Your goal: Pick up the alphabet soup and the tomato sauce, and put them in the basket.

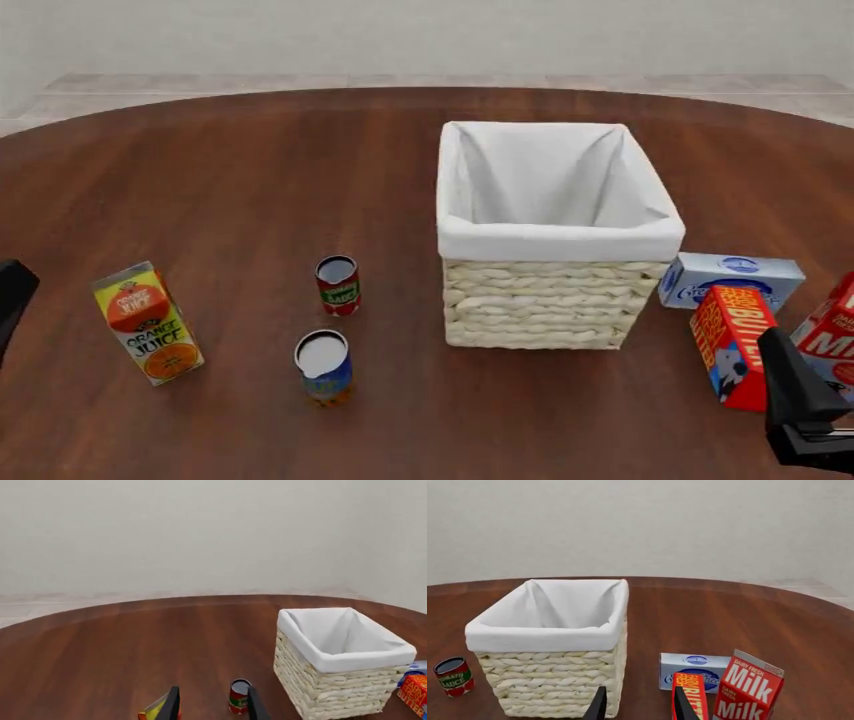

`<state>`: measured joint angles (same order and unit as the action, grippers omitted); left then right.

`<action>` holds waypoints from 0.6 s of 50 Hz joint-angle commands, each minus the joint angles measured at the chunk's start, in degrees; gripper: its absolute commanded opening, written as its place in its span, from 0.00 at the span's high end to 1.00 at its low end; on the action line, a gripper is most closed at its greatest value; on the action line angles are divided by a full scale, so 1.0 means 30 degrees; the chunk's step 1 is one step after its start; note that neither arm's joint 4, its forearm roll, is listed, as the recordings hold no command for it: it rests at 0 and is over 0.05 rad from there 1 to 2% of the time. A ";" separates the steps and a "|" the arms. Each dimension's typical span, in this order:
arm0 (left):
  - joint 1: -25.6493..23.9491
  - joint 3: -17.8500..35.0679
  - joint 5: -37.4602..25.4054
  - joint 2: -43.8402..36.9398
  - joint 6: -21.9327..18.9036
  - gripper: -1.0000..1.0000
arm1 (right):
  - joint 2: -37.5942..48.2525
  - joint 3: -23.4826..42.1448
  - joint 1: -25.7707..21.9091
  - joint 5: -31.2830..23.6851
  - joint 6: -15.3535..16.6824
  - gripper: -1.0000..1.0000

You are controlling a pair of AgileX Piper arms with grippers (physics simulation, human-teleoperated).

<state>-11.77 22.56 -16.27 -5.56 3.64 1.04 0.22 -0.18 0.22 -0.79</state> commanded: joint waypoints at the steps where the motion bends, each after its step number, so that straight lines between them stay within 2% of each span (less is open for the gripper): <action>1: -0.1513 0.2102 -0.0571 -0.2867 -0.0515 0.00 | 0.0009 0.0000 -0.0031 0.0004 -0.0005 0.00; 6: -0.2455 0.2990 -0.0675 -0.3942 -0.1046 0.00 | 0.0006 0.0000 -0.0073 0.0005 0.0000 0.00; 10: -0.2533 0.3577 -0.0725 -0.4920 -0.0705 0.00 | 0.0008 -0.0001 -0.0063 0.0005 -0.0016 0.00; 13: -0.3047 0.3594 -0.0602 -0.5628 -0.1816 0.00 | 0.0009 -0.0001 -0.0057 0.0005 -0.0035 0.00; 15: -0.3104 0.3780 -0.0684 -0.6149 -0.1509 0.00 | 0.0031 -0.0002 -0.0056 0.0014 -0.0050 0.00; 19: -0.3610 0.4068 -0.0655 -0.6860 -0.2432 0.00 | 0.0021 -0.0001 -0.0051 0.0010 -0.0042 0.00; 20: -0.3631 0.4229 -0.0739 -0.7067 -0.2040 0.00 | 0.0025 -0.0001 -0.0049 0.0011 -0.0029 0.00; 25: -0.4794 0.4719 -0.0849 -0.8279 -0.3034 0.00 | 0.0024 -0.0001 0.0016 0.0009 -0.0030 0.00; 29: -0.5150 0.5187 -0.1004 -0.9043 -0.2744 0.00 | 0.0020 0.0000 0.0002 0.0008 0.0005 0.00; 30: -0.5504 0.5278 -0.1045 -0.9350 -0.3044 0.00 | 0.0025 -0.0001 -0.0008 0.0010 0.0005 0.00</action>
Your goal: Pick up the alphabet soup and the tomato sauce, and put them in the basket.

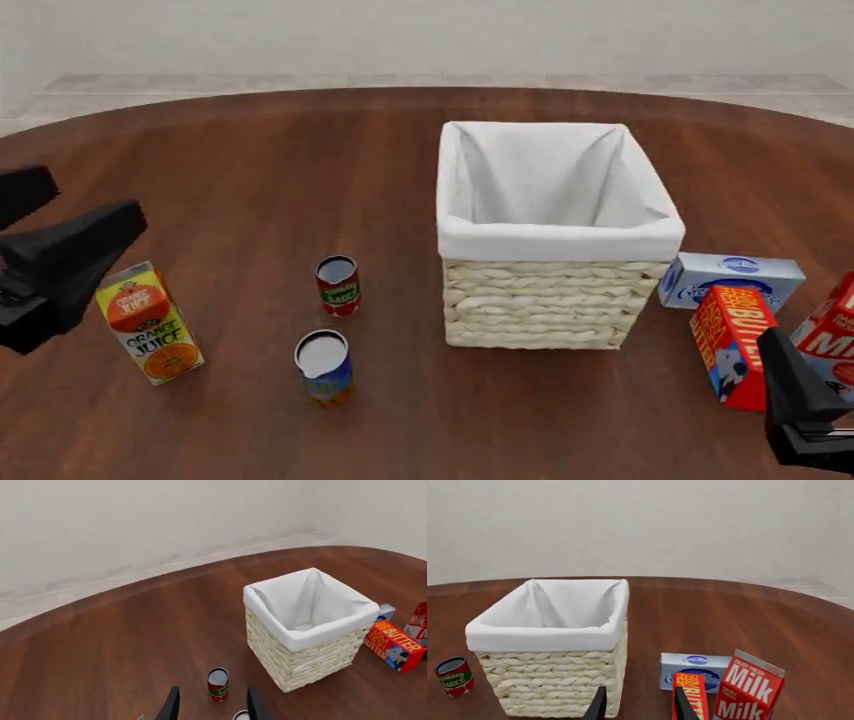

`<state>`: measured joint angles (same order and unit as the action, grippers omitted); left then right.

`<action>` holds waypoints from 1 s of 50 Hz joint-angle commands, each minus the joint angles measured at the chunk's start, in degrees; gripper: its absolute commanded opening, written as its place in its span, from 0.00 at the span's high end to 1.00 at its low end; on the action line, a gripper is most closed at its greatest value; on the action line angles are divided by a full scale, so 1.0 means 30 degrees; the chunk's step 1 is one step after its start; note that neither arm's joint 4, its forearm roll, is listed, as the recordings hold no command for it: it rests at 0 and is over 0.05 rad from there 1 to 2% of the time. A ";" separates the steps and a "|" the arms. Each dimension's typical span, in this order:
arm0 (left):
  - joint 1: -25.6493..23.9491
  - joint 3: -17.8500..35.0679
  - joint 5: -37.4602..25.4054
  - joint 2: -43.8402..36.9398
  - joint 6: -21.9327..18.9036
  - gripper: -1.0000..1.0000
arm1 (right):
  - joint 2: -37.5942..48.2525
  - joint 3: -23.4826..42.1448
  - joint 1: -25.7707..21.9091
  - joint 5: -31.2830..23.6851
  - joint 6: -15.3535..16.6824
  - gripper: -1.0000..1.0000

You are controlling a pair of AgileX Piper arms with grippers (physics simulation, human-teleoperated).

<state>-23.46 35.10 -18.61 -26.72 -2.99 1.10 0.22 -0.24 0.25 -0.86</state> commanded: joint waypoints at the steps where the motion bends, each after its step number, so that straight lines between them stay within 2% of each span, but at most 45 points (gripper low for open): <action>1: -0.1791 0.1152 -0.0280 -0.2452 -0.0980 0.00 | 0.0010 0.0000 -0.0001 0.0004 0.0030 0.00; 2: -0.1830 0.1237 -0.0332 -0.2650 -0.0579 0.00 | 0.0012 0.0000 -0.0010 0.0005 0.0034 0.00; 3: -0.2257 0.1224 -0.0255 -0.2863 -0.1063 0.00 | 0.0018 0.0000 -0.0013 0.0007 0.0049 0.00; 5: -0.2182 0.1168 -0.0163 -0.3345 -0.0972 0.00 | 0.0014 0.0000 -0.0016 0.0006 0.0037 0.00; 6: -0.2488 0.1060 -0.0025 -0.3542 -0.1346 0.00 | 0.0000 0.0001 -0.0016 0.0001 0.0065 0.00; 7: -0.2513 0.1073 -0.0046 -0.3704 -0.1102 0.00 | 0.0009 0.0001 -0.0016 0.0003 0.0074 0.00; 9: -0.2682 0.1010 0.0007 -0.3858 -0.1450 0.00 | 0.0036 0.0000 -0.0028 0.0015 0.0078 0.00; 10: -0.2889 0.1186 -0.0078 -0.4132 -0.0959 0.00 | 0.0090 -0.0002 -0.0033 0.0036 0.0061 0.00; 12: -0.2889 0.1190 -0.0079 -0.4135 -0.0959 0.00 | 0.0094 -0.0002 -0.0033 0.0041 0.0061 0.00; 14: -0.3234 0.1150 -0.0006 -0.4776 -0.1478 0.00 | 0.0146 -0.0003 -0.0045 0.0064 0.0044 0.00; 18: -0.3687 0.1265 0.0009 -0.5312 -0.1425 0.00 | 0.0229 -0.0006 -0.0057 0.0105 0.0002 0.00; 30: -0.4143 0.0411 0.1053 -0.6703 -0.1369 0.00 | 0.0345 -0.0010 -0.0069 0.0168 -0.0065 0.00; 50: -0.3861 -0.1207 0.2764 -0.8139 -0.1440 0.00 | 0.0462 -0.0013 -0.0117 0.0231 -0.0068 0.00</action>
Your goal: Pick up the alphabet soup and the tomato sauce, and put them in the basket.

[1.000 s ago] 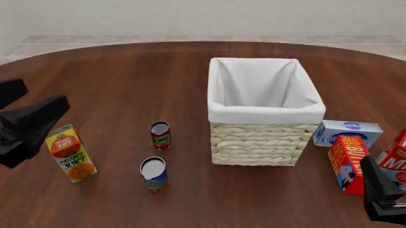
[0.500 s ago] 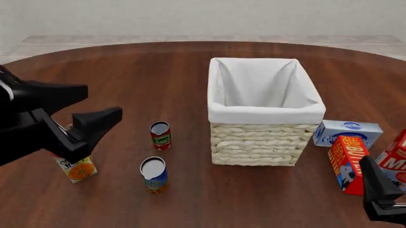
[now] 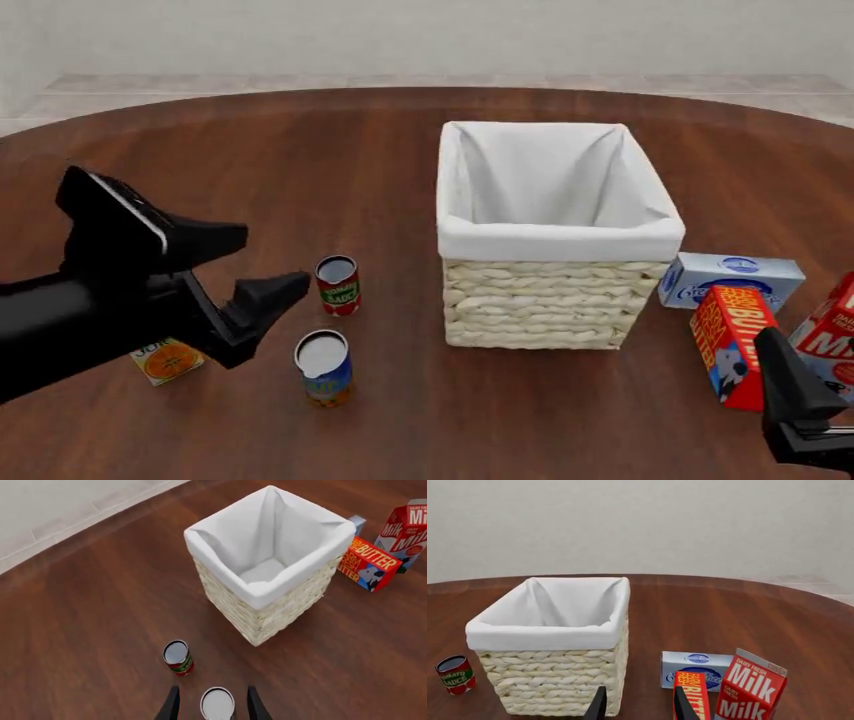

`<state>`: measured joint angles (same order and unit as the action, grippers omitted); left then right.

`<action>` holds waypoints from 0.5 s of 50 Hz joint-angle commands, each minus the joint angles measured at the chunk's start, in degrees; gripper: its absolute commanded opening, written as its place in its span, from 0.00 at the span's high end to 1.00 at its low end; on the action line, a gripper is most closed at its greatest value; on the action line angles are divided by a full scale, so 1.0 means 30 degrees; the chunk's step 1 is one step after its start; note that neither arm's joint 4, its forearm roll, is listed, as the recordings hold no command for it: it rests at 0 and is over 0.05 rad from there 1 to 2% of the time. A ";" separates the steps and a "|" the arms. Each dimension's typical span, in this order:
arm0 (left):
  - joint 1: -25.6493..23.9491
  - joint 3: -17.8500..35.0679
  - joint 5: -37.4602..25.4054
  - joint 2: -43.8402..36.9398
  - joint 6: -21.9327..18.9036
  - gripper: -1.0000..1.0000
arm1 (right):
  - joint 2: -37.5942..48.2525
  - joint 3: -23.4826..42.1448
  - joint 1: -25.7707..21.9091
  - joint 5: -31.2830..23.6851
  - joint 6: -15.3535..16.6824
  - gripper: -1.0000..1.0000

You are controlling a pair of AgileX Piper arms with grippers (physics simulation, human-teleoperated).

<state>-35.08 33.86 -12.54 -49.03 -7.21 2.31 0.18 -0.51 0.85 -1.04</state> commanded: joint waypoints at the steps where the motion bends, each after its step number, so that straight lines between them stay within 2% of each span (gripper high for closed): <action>1: -0.0010 -0.0838 0.0764 -0.0721 0.0002 0.00 | 0.0048 -0.0001 -0.0035 0.0027 -0.0001 0.00; 25: -0.0057 -0.2185 0.2202 -0.1555 0.0271 0.00 | 0.0064 -0.0002 -0.0029 0.0035 0.0002 0.00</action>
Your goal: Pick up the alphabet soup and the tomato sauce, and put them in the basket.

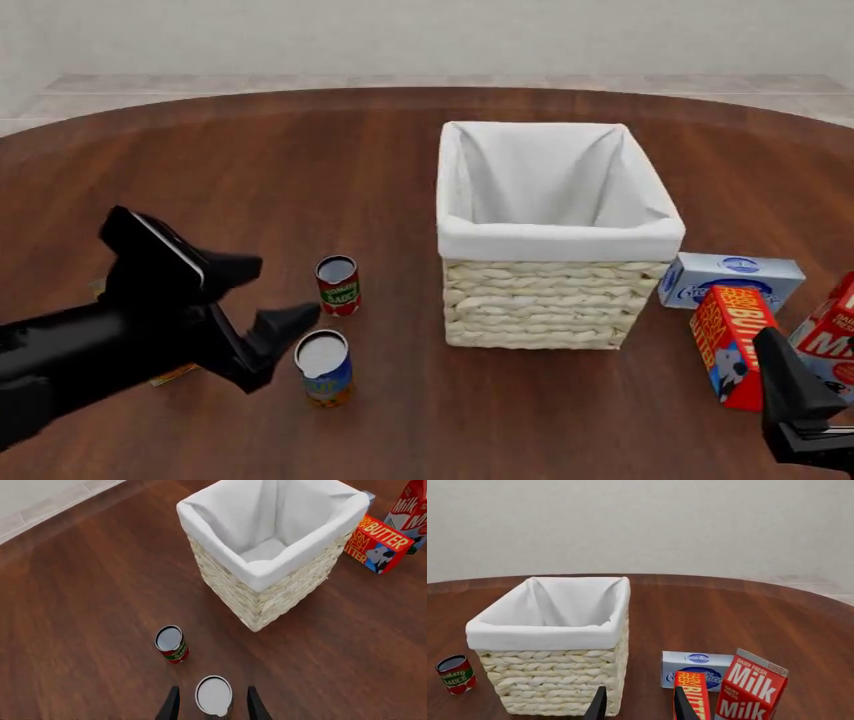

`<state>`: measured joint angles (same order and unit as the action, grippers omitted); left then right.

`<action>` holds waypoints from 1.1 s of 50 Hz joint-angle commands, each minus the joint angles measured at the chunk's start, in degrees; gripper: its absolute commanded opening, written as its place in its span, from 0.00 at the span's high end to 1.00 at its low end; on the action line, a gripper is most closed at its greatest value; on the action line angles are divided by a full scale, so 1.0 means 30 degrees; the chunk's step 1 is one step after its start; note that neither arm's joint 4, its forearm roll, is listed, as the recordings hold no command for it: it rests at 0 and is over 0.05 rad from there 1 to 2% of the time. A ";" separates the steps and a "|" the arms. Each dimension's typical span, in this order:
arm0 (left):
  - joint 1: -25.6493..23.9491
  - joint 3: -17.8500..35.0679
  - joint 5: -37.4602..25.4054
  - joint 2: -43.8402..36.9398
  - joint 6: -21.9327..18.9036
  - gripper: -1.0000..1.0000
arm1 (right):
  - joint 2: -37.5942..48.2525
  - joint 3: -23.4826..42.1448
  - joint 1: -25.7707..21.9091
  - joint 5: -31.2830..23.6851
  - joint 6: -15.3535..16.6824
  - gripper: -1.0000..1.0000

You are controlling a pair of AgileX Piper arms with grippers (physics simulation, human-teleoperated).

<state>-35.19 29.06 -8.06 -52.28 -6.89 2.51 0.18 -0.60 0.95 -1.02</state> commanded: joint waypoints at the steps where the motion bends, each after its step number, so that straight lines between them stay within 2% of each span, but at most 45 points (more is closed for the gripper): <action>1: -0.0021 -0.0584 0.0709 -0.0473 0.0162 0.00 | -0.0002 0.0000 0.0001 -0.0001 -0.0007 0.00; 39: 0.0301 -0.2465 0.3763 -0.2734 0.0445 0.00 | -0.0008 0.0000 -0.0012 -0.0004 0.0023 0.00; 55: 0.0406 -0.2648 0.5127 -0.4480 0.0431 0.00 | 0.0006 0.0000 0.0009 0.0003 0.0014 0.00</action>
<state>-34.08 21.70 4.81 -62.85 -5.68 2.49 0.18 -0.61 0.94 -0.96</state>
